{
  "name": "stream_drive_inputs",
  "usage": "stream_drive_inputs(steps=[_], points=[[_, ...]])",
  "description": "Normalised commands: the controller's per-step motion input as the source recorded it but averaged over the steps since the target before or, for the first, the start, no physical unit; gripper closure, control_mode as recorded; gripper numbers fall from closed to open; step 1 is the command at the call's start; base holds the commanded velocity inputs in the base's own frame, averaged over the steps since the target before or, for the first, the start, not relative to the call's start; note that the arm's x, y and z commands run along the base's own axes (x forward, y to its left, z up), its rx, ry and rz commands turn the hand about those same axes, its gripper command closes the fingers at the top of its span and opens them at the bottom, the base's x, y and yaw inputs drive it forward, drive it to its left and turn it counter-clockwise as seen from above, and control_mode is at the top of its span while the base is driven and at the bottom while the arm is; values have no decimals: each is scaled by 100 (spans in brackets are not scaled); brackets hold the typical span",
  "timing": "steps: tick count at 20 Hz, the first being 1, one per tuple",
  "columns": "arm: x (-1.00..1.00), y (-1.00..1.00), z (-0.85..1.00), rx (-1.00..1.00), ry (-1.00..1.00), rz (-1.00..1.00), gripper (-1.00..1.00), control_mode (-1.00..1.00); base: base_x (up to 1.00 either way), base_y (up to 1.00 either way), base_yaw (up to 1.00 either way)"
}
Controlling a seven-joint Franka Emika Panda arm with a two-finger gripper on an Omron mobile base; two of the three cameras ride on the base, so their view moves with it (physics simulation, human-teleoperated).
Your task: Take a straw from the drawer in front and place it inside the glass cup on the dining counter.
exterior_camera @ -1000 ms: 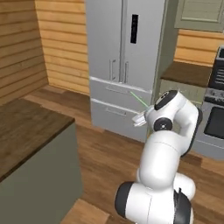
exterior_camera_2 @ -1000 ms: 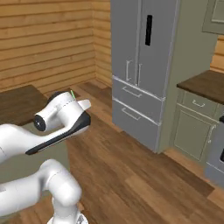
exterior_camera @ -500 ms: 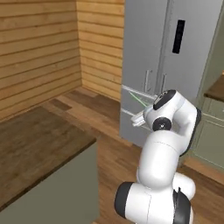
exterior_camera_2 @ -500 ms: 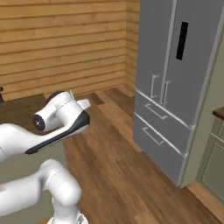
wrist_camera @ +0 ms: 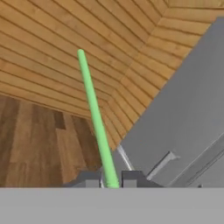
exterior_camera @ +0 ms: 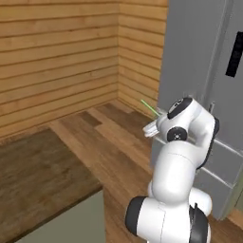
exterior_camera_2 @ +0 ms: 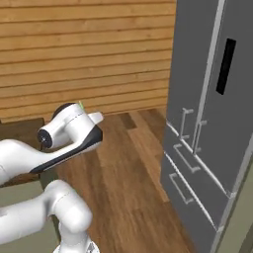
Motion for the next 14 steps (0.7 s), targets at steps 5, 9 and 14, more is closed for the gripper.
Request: stream_drive_inputs(steps=[5,9,14], points=[[0,0,0,0,0,0,100,100,100,-21,49],[0,0,0,0,0,0,100,100,100,-13,52],[0,0,0,0,0,0,100,100,100,-21,51]])
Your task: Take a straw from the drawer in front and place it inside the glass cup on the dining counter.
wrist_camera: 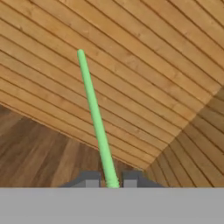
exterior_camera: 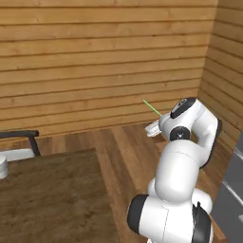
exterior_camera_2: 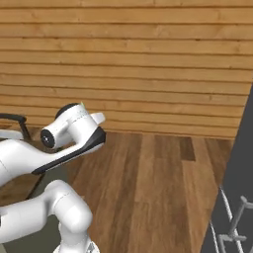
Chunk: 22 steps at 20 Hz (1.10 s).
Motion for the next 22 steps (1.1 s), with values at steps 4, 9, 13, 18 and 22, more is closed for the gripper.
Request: stream_drive_inputs(steps=[4,9,13,18,22], points=[[0,0,0,0,0,0,100,100,100,-31,48],[0,0,0,0,0,0,100,100,100,-43,43],[0,0,0,0,0,0,100,100,100,-50,39],[0,0,0,0,0,0,100,100,100,-46,42],[0,0,0,0,0,0,100,100,99,-35,50]])
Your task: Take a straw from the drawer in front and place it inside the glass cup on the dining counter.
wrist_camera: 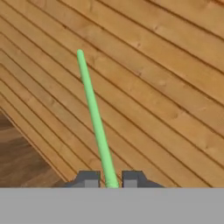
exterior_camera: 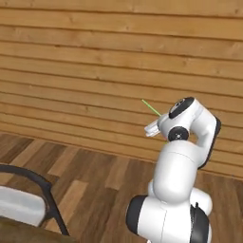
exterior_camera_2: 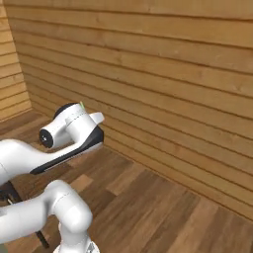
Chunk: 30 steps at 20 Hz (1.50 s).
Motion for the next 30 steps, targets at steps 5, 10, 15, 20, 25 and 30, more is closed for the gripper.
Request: stream_drive_inputs(steps=[5,10,15,20,25,30], points=[[0,0,0,0,0,0,100,100,89,-30,56],[0,0,0,0,0,0,100,100,77,-23,64],[0,0,0,0,0,0,100,100,64,-11,74],[0,0,0,0,0,0,100,100,61,-12,75],[0,0,0,0,0,0,100,100,58,-26,70],[0,0,0,0,0,0,100,100,59,-33,65]])
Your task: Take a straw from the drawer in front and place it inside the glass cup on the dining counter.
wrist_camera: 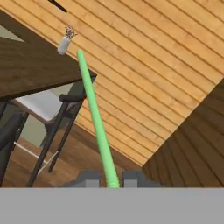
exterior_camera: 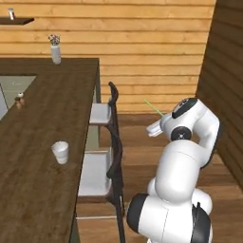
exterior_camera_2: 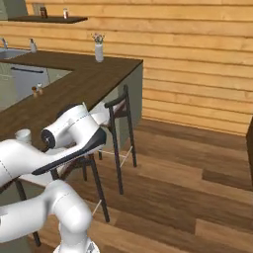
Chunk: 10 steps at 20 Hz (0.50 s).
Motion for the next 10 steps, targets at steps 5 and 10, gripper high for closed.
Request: stream_drive_inputs(steps=[5,10], points=[[0,0,0,0,0,0,100,100,56,-42,60],[0,0,0,0,0,0,100,100,24,-57,58]])
